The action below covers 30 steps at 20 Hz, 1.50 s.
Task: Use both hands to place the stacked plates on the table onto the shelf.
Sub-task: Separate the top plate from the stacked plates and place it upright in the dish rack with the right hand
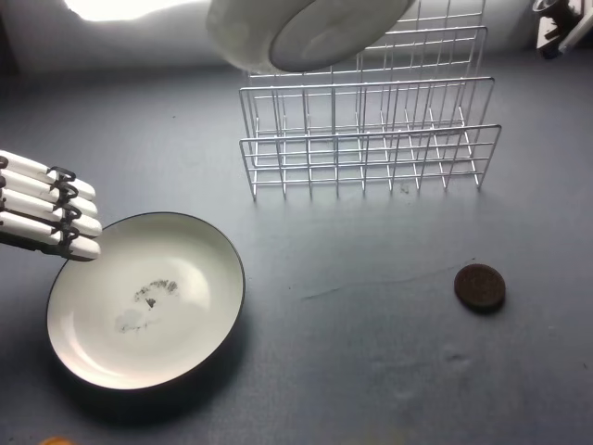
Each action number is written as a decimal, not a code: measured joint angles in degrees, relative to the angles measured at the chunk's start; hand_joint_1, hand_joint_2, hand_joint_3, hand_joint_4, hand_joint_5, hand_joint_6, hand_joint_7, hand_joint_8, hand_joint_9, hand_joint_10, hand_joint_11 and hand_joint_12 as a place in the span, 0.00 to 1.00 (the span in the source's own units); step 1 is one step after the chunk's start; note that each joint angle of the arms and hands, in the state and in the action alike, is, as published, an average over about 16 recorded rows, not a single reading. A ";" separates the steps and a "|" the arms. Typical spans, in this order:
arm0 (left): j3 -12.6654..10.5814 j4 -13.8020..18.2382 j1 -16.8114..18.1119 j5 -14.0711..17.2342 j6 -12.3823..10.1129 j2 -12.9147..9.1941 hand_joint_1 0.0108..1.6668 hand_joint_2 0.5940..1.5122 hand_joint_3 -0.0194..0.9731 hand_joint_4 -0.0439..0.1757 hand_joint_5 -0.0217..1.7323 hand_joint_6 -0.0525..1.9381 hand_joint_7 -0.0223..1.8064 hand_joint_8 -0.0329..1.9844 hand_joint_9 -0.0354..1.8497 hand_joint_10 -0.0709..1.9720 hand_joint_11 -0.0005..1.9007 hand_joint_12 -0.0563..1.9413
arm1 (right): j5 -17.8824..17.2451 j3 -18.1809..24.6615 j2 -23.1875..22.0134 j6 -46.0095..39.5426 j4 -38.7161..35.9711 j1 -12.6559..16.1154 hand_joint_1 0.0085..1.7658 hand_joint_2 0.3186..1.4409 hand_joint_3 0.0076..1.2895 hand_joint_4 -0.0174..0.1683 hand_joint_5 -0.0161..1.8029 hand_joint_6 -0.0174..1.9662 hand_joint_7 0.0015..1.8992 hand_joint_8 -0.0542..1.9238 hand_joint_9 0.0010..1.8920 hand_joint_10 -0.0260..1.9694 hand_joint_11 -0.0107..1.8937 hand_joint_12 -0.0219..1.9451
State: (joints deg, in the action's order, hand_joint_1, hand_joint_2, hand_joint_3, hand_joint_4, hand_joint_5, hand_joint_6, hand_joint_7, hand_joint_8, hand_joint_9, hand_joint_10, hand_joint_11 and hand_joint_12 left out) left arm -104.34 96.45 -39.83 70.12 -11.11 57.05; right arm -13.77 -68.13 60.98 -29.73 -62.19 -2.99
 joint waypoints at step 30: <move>0.82 0.50 1.92 0.93 0.28 0.65 0.01 0.62 0.02 0.22 0.02 0.04 0.02 0.01 0.03 0.04 0.01 0.03 | -3.50 -11.62 3.51 -5.18 -4.05 -6.75 0.68 0.61 0.00 0.09 0.57 0.44 0.62 0.33 0.70 0.02 0.50 0.55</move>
State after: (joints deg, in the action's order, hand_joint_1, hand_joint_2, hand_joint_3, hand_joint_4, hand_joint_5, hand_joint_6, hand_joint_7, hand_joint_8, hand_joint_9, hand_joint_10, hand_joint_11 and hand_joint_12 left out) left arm -103.52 96.95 -37.92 71.05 -10.84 57.70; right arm -17.26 -79.75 64.49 -34.91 -66.24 -9.74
